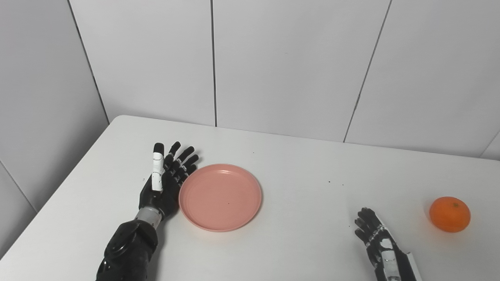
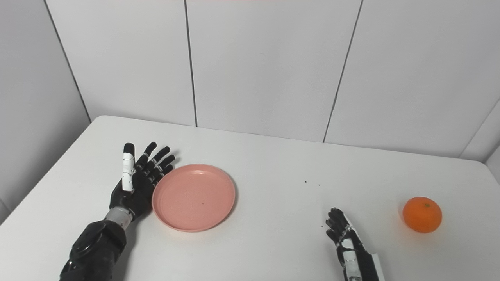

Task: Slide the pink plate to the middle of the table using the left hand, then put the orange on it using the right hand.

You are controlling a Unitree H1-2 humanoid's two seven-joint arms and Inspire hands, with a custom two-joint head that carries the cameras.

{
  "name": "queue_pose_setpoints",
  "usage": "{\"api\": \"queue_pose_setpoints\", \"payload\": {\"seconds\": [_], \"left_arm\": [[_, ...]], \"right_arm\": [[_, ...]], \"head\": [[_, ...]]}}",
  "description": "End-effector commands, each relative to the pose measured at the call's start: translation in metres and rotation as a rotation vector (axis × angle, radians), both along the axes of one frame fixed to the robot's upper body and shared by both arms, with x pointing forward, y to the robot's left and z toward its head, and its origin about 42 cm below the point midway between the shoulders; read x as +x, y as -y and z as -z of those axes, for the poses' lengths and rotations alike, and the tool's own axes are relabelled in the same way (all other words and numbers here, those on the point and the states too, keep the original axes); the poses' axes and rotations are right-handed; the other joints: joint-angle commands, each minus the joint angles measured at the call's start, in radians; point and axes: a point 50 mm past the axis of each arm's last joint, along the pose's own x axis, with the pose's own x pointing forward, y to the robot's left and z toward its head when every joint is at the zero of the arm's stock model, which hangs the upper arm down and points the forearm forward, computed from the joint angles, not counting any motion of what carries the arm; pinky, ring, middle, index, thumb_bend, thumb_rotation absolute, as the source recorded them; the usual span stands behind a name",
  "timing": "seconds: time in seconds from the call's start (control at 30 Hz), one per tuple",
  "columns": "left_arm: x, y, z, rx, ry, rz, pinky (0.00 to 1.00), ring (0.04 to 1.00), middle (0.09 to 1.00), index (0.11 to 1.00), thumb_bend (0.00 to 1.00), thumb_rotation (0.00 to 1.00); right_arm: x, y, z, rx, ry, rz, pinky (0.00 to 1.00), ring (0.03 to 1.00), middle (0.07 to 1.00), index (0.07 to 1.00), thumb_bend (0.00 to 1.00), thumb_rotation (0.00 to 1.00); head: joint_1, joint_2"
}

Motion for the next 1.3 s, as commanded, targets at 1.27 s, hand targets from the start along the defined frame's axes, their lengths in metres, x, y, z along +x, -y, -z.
{"api": "queue_pose_setpoints", "payload": {"seconds": [1.27], "left_arm": [[-0.007, 0.066, 0.033, -0.065, -0.123, 0.091, 1.0, 0.891, 0.893, 1.0, 0.94, 0.86]], "right_arm": [[-0.002, -0.051, 0.009, 0.007, -0.066, 0.004, 0.87, 0.888, 0.892, 0.873, 0.88, 0.95]], "head": [[-0.289, 0.041]]}}
